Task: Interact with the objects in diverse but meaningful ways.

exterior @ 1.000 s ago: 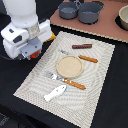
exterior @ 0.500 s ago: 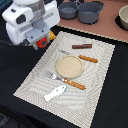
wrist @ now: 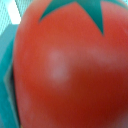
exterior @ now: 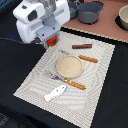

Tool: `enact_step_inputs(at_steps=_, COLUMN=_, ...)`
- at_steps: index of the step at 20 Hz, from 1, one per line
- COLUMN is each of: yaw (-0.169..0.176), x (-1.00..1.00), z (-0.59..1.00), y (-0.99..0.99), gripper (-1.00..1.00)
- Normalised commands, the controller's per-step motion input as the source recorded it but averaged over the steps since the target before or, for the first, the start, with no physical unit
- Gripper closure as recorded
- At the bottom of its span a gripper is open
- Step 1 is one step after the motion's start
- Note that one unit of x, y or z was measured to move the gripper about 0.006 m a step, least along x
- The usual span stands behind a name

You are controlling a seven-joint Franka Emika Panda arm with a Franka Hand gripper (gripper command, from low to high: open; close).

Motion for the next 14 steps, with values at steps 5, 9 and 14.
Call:
enact_step_inputs(at_steps=5, yaw=-0.076, x=0.97, z=0.04, y=0.00, gripper=1.00)
enact_step_inputs(at_steps=9, yaw=-0.077, x=0.98, z=0.13, y=0.00, gripper=1.00)
enact_step_inputs(at_steps=14, yaw=-0.081, x=0.96, z=0.12, y=0.00, gripper=1.00)
